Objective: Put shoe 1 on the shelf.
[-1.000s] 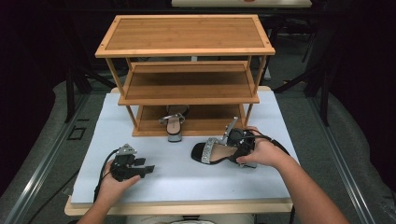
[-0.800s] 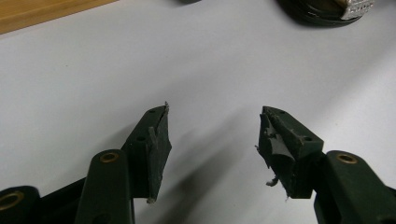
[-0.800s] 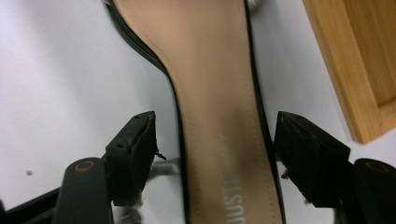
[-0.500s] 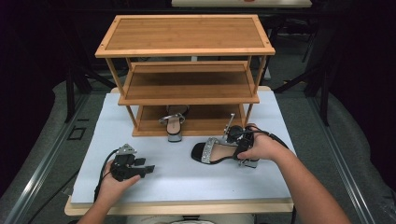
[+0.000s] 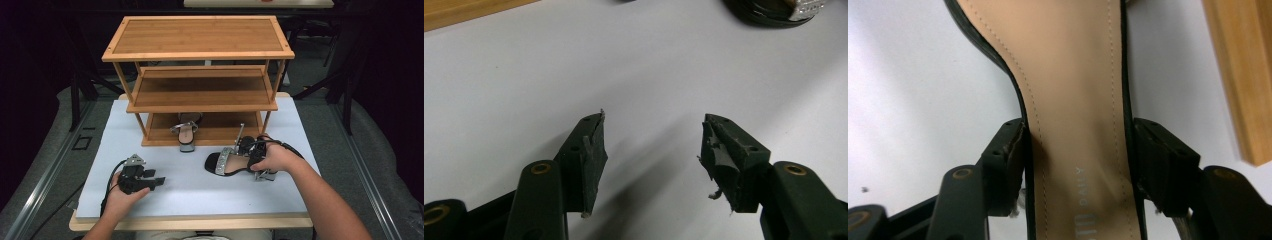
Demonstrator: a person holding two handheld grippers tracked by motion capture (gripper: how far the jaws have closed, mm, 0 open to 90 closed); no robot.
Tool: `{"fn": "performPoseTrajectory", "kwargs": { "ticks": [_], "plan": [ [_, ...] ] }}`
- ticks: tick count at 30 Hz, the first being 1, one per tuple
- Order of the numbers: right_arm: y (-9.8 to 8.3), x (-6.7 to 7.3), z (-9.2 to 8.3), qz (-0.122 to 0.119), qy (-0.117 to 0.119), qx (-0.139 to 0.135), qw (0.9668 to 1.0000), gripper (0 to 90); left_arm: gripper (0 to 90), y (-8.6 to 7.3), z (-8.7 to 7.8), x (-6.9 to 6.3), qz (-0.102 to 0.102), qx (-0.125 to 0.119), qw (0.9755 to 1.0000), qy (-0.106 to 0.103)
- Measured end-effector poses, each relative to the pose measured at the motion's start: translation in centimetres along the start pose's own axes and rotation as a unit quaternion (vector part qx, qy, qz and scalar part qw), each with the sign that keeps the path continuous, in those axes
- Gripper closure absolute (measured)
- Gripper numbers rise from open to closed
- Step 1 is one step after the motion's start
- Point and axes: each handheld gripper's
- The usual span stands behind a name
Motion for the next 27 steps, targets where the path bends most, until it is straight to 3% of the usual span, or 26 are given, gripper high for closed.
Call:
{"fn": "performPoseTrajectory", "kwargs": {
  "ticks": [3, 6, 7, 9, 11, 12, 16, 17, 19, 20, 21, 22, 24, 25, 27],
  "plan": [
    [0.0, 0.4, -0.1, 0.03, 0.019, 0.008, 0.9993, 42.0, 43.1, 0.0, 0.0, 0.0, 0.0, -0.001, 1.0, 0.0],
    [0.0, 1.0, -0.2, 0.029, 0.015, 0.024, 0.9992, 41.9, 43.1, 0.0, 0.0, 0.0, -0.002, -0.001, 1.0, 0.0],
    [0.0, 1.2, -0.1, 0.045, 0.015, 0.022, 0.9986, 41.5, 43.1, 0.0, 0.1, 0.0, -0.002, 0.0, 1.0, 0.0],
    [0.2, 1.2, 0.0, 0.049, 0.015, 0.029, 0.9983, 40.9, 43.1, 0.0, 0.1, -0.1, -0.002, 0.001, 1.0, 0.0],
    [0.3, 1.1, -0.1, 0.043, 0.018, 0.042, 0.998, 40.8, 43.1, 0.0, 0.1, -0.2, 0.002, 0.001, 1.0, 0.001],
    [0.4, 1.2, 0.1, 0.045, 0.016, 0.031, 0.9984, 40.4, 43.1, 0.0, 0.1, -0.2, 0.002, 0.001, 1.0, 0.001],
    [0.6, 0.9, 0.8, 0.036, 0.024, 0.037, 0.9984, 39.1, 43.1, 0.0, 0.2, -0.1, -0.001, 0.002, 1.0, 0.001],
    [0.8, 0.9, 1.0, 0.035, 0.032, 0.05, 0.9976, 39.7, 43.0, 0.0, 0.2, -0.1, -0.001, 0.001, 1.0, 0.001],
    [1.0, 0.9, 1.4, 0.034, 0.023, 0.06, 0.9974, 39.9, 43.1, 0.0, 0.1, 0.0, 0.0, 0.002, 1.0, 0.001],
    [1.1, 0.9, 1.5, 0.037, 0.033, 0.062, 0.9969, 40.2, 43.0, 0.0, 0.1, 0.0, 0.0, 0.002, 1.0, 0.001],
    [1.3, 0.9, 1.4, 0.037, 0.03, 0.079, 0.9957, 40.3, 43.0, 0.0, 0.1, 0.0, -0.001, 0.001, 1.0, 0.002],
    [1.3, 0.9, 1.4, 0.037, 0.024, 0.077, 0.9961, 40.6, 43.0, 0.0, 0.1, 0.0, -0.002, 0.001, 1.0, 0.002],
    [1.4, 1.0, 1.5, 0.029, 0.033, 0.067, 0.9968, 41.3, 43.0, 0.0, 0.1, 0.1, -0.001, 0.001, 1.0, 0.002],
    [1.5, 1.1, 1.2, 0.021, 0.024, 0.085, 0.9959, 41.5, 43.0, 0.0, 0.0, 0.1, -0.002, 0.001, 1.0, 0.002],
    [1.5, 1.3, 1.3, 0.018, 0.011, 0.075, 0.9969, 41.8, 43.0, -0.1, 0.0, 0.1, -0.002, 0.0, 1.0, 0.002]
  ]
}}
Point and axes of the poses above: each handheld gripper's, and its own axes: z roughly forward along the jaws, y roughly out of its top, x roughly to its left, and after that the axes turned 6 degrees about -z, right-handed
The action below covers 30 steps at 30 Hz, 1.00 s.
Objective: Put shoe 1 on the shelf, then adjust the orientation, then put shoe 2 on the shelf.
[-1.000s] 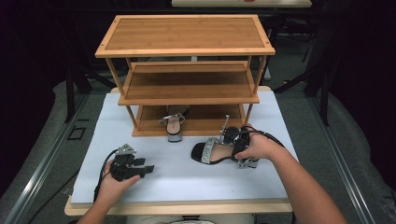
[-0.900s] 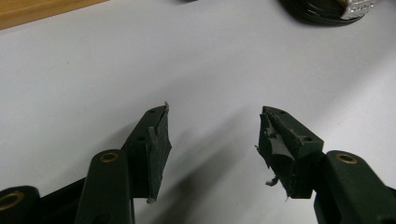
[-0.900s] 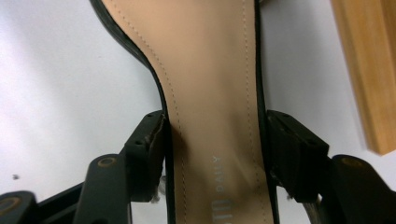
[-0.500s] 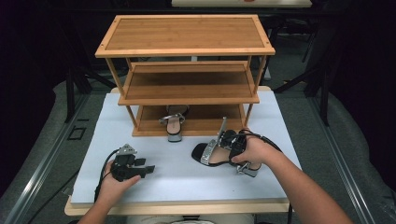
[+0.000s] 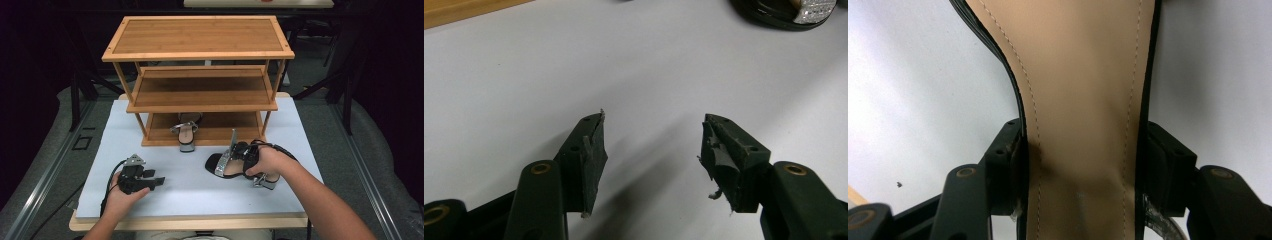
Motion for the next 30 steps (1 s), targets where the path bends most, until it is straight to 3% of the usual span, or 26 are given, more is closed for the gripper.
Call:
{"fn": "performPoseTrajectory", "kwargs": {
  "ticks": [2, 3, 9, 13, 14, 15, 16, 17, 19, 22, 23, 24, 27, 29, 30],
  "plan": [
    [0.1, 0.0, -0.2, 0.001, 0.002, 0.014, 0.9999, 41.9, 43.0, 0.0, 0.0, -0.1, -0.001, 0.0, 1.0, 0.001],
    [0.0, 0.1, -0.1, 0.004, -0.003, 0.003, 1.0, 42.0, 43.0, 0.0, 0.0, -0.1, -0.001, 0.001, 1.0, 0.002],
    [-0.1, 0.1, -0.2, 0.021, 0.014, 0.01, 0.9996, 42.2, 43.0, 0.1, 0.1, -0.1, 0.0, 0.002, 1.0, 0.001],
    [-0.6, 0.2, -0.1, 0.038, 0.025, -0.012, 0.9989, 42.2, 43.0, 0.0, 0.2, -0.1, -0.002, 0.003, 1.0, 0.0],
    [-0.7, 0.1, -0.3, 0.039, 0.031, -0.005, 0.9987, 42.3, 43.0, 0.0, 0.2, -0.1, -0.002, 0.002, 1.0, 0.0],
    [-0.8, 0.2, -0.2, 0.047, 0.03, -0.018, 0.9983, 42.2, 43.0, 0.0, 0.1, -0.1, -0.002, 0.003, 1.0, 0.001],
    [-0.9, 0.1, -0.3, 0.048, 0.038, -0.011, 0.9981, 42.3, 43.0, 0.0, 0.0, -0.1, -0.001, 0.001, 1.0, 0.001],
    [-1.1, 0.1, -0.2, 0.057, 0.044, -0.031, 0.9969, 42.3, 43.0, 0.0, -0.1, 0.0, -0.002, -0.001, 1.0, 0.001],
    [-1.2, 0.2, -0.3, 0.062, 0.04, -0.032, 0.9968, 42.3, 43.0, 0.0, -0.1, 0.0, -0.004, -0.001, 1.0, 0.001],
    [-1.6, 0.2, -1.1, 0.08, 0.038, -0.046, 0.9949, 42.3, 43.0, 0.0, -0.1, 0.0, -0.004, 0.0, 1.0, 0.001],
    [-1.7, 0.1, -1.5, 0.082, 0.049, -0.047, 0.9943, 42.3, 43.0, 0.0, 0.0, 0.0, -0.006, -0.001, 1.0, 0.001],
    [-1.9, 0.1, -1.6, 0.091, 0.05, -0.067, 0.9923, 42.3, 43.0, 0.0, 0.0, 0.0, -0.003, 0.0, 1.0, 0.001],
    [-2.1, -0.1, -2.4, 0.114, 0.04, -0.089, 0.9887, 42.3, 43.0, 0.1, 0.2, -0.2, -0.002, 0.002, 1.0, -0.001],
    [-2.1, -0.4, -3.1, 0.124, 0.045, -0.091, 0.987, 42.3, 42.9, 0.2, 0.3, -0.2, -0.001, 0.002, 1.0, -0.001],
    [-2.1, -0.4, -3.1, 0.134, 0.034, -0.112, 0.9841, 42.3, 42.9, 0.1, 0.3, -0.2, -0.002, 0.003, 1.0, -0.002]
  ]
}}
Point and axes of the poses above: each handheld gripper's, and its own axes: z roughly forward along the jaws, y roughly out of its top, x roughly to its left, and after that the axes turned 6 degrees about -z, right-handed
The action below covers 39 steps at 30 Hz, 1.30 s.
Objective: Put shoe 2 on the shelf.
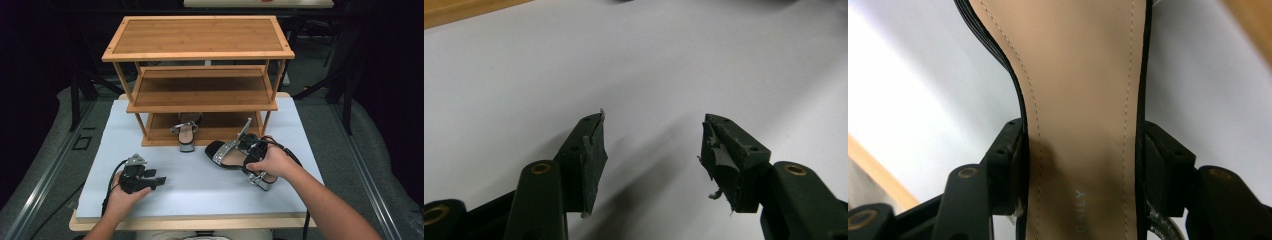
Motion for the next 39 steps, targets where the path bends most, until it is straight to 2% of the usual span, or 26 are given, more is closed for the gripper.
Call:
{"fn": "performPoseTrajectory", "kwargs": {
  "ticks": [3, 7, 11, 12, 14, 17, 19, 20, 21, 22, 27, 28, 31, 32, 34, 35, 37, 38, 39],
  "plan": [
    [0.5, -0.3, -0.3, 0.026, -0.011, -0.014, 0.9995, 42.3, 42.9, -0.1, -0.1, 0.0, 0.0, 0.001, 1.0, 0.001],
    [1.3, -1.1, 0.2, 0.056, -0.011, -0.02, 0.9982, 42.3, 42.9, -0.1, -0.3, 0.2, -0.001, -0.004, 1.0, 0.0],
    [2.2, -1.9, 0.9, 0.089, -0.035, -0.012, 0.9954, 42.2, 42.9, -0.1, -0.3, 0.4, -0.003, -0.005, 1.0, 0.0],
    [2.4, -2.1, 1.1, 0.098, -0.036, -0.015, 0.9944, 42.2, 42.9, -0.1, -0.3, 0.4, -0.003, -0.004, 1.0, 0.0],
    [2.7, -2.4, 1.4, 0.116, -0.023, -0.02, 0.9928, 42.2, 42.9, -0.1, -0.2, 0.3, -0.003, -0.003, 1.0, 0.001],
    [3.1, -2.5, 1.6, 0.126, -0.027, -0.023, 0.9914, 42.1, 42.9, -0.1, -0.2, 0.3, -0.002, -0.002, 1.0, 0.0],
    [3.7, -2.3, 2.3, 0.136, -0.041, -0.013, 0.9898, 42.1, 42.9, -0.1, -0.2, 0.3, -0.002, -0.003, 1.0, 0.0],
    [4.0, -2.3, 2.6, 0.133, -0.054, -0.002, 0.9896, 42.0, 42.9, -0.1, -0.2, 0.3, -0.002, -0.003, 1.0, 0.001],
    [4.0, -2.2, 2.9, 0.136, -0.051, -0.003, 0.9894, 41.8, 42.9, -0.2, -0.3, 0.3, -0.003, -0.003, 1.0, 0.0],
    [4.1, -2.1, 3.3, 0.131, -0.058, -0.005, 0.9897, 41.5, 42.9, -0.2, -0.3, 0.3, -0.002, -0.002, 1.0, 0.0],
    [4.2, -1.8, 3.1, 0.122, -0.066, -0.008, 0.9903, 40.3, 42.9, -0.2, -0.2, 0.3, 0.001, 0.001, 1.0, 0.0],
    [4.1, -1.6, 2.7, 0.117, -0.075, -0.021, 0.9901, 39.4, 42.8, -0.2, -0.2, 0.2, 0.001, 0.001, 1.0, 0.0],
    [4.0, -1.6, 2.0, 0.114, -0.073, -0.037, 0.9901, 38.3, 42.8, -0.2, -0.2, 0.2, 0.002, 0.001, 1.0, 0.0],
    [3.9, -1.5, 1.6, 0.114, -0.073, -0.05, 0.9896, 37.8, 42.8, -0.2, -0.2, 0.2, 0.001, 0.002, 1.0, 0.001],
    [3.6, -1.2, 0.6, 0.1, -0.076, -0.068, 0.9897, 38.1, 42.7, -0.2, -0.3, 0.2, 0.001, -0.001, 1.0, 0.001],
    [2.8, -0.6, -0.4, 0.08, -0.097, -0.084, 0.9884, 38.5, 42.7, -0.2, -0.3, 0.2, -0.001, -0.002, 1.0, 0.0],
    [1.8, -0.4, -1.3, 0.065, -0.113, -0.101, 0.9862, 38.2, 42.6, -0.3, -0.2, 0.3, -0.002, 0.0, 1.0, 0.0],
    [1.3, -0.2, -1.7, 0.067, -0.131, -0.12, 0.9819, 36.1, 42.6, -0.3, -0.2, 0.4, -0.002, 0.0, 1.0, 0.001],
    [0.8, -0.3, -2.0, 0.068, -0.133, -0.128, 0.9804, 36.0, 42.6, -0.3, -0.1, 0.3, -0.004, 0.002, 1.0, 0.0]
  ]
}}
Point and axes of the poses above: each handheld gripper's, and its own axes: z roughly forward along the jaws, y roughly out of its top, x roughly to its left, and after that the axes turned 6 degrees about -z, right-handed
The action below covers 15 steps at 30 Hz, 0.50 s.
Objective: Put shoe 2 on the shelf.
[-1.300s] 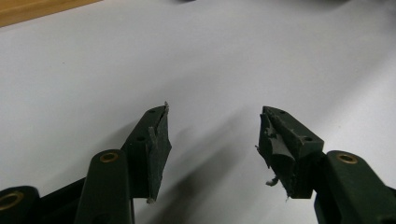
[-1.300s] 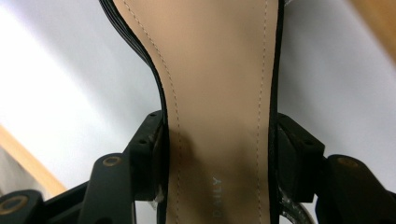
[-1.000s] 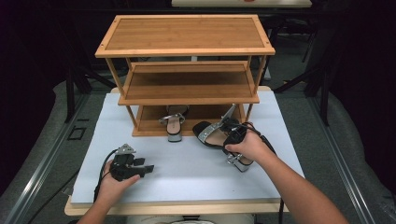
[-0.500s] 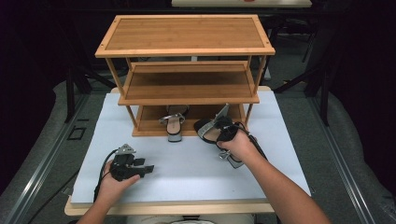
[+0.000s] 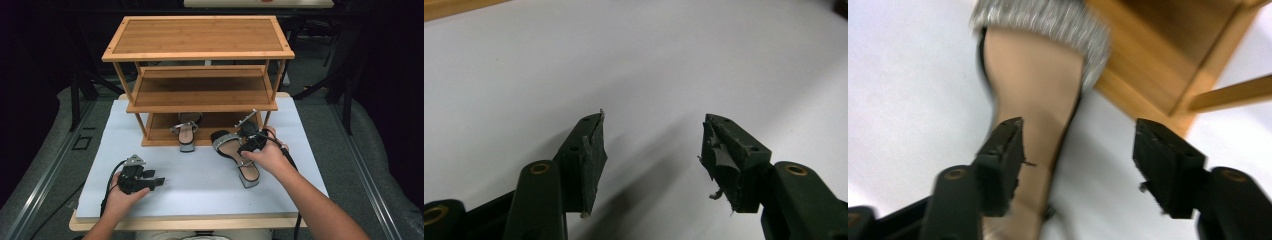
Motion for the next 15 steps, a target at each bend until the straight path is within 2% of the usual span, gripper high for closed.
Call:
{"fn": "performPoseTrajectory", "kwargs": {
  "ticks": [1, 2, 3, 6, 7, 10, 11, 15],
  "plan": [
    [-0.3, -0.2, -0.2, 0.006, 0.011, -0.015, 0.9998, 36.7, 42.6, 0.0, 0.1, 0.0, 0.001, 0.002, 1.0, -0.001],
    [-0.4, -0.4, -0.1, 0.017, 0.027, -0.018, 0.9993, 36.8, 42.6, 0.0, 0.2, -0.1, 0.001, 0.001, 1.0, 0.001],
    [-0.5, -0.5, 0.3, 0.021, 0.032, -0.008, 0.9992, 37.0, 42.6, 0.1, 0.2, -0.2, 0.003, 0.0, 1.0, 0.001],
    [-0.4, -0.4, 1.1, 0.024, 0.028, -0.004, 0.9993, 37.8, 42.5, 0.1, 0.2, -0.5, 0.008, 0.0, 1.0, 0.0],
    [-0.1, -0.4, 1.3, 0.025, 0.024, -0.013, 0.9993, 39.1, 42.4, 0.1, 0.2, -0.5, 0.007, 0.0, 1.0, 0.001],
    [0.3, -0.5, 1.0, 0.045, 0.058, -0.021, 0.9971, 40.9, 42.4, 0.1, 0.2, -0.2, 0.003, 0.001, 1.0, 0.001],
    [0.3, -0.5, 0.7, 0.045, 0.07, -0.02, 0.9963, 41.0, 42.4, 0.1, 0.2, -0.2, 0.002, -0.001, 1.0, 0.001],
    [-0.5, -0.2, -1.8, 0.016, 0.078, -0.027, 0.9965, 42.3, 42.4, 0.0, -0.1, 0.1, 0.002, -0.002, 1.0, 0.001]
  ]
}}
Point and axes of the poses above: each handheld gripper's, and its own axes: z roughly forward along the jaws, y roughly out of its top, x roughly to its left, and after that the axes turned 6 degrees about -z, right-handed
